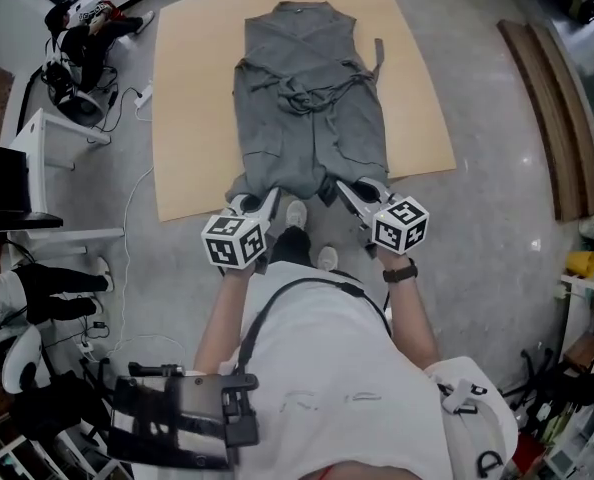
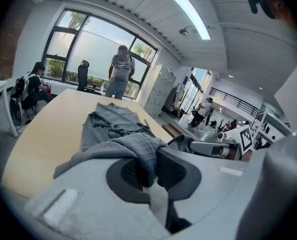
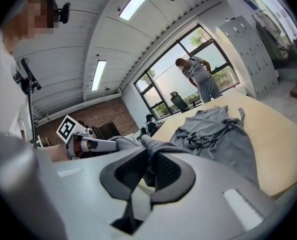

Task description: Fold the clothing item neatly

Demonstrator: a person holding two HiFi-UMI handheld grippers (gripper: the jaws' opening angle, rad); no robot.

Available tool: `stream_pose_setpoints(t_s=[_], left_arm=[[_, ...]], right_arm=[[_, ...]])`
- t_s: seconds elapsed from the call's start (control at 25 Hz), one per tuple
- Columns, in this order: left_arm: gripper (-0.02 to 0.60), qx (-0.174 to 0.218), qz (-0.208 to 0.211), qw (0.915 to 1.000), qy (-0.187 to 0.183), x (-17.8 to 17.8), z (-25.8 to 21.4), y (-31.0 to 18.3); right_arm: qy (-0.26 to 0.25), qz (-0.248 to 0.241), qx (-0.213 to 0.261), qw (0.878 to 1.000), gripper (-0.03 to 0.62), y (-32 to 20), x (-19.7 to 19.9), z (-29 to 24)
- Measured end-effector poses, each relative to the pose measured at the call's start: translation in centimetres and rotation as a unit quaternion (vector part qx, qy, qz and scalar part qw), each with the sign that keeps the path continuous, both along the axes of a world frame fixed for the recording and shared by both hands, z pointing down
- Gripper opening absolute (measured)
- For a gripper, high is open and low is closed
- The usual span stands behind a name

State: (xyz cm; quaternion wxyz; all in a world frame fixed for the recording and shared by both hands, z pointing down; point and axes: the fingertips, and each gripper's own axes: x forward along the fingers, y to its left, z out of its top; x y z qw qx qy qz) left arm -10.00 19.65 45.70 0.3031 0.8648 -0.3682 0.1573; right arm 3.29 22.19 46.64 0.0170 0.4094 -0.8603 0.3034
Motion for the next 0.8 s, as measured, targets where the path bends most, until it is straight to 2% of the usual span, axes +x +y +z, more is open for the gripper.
stream_pose_setpoints(t_s=[0.28, 0.56, 0.8], left_arm=[[0.023, 0.033, 0.036, 0.9988, 0.001, 2.6, -1.9, -8.5], [0.023, 0.046, 0.041, 0.9976, 0.03, 4.1, -3.8, -21.6], [0.023, 0.069, 0.043, 0.9965, 0.022, 7.2, -5.2, -32.4]], right_arm=[[0.065, -0.006, 0.022, 0.998, 0.028, -8.3, 1.0, -1.9], [0.113, 0.0, 0.038, 0.993, 0.028, -20.9, 2.9, -4.5], [0.152, -0.033, 0.063, 0.986, 0.029, -31.3, 5.7, -6.4]])
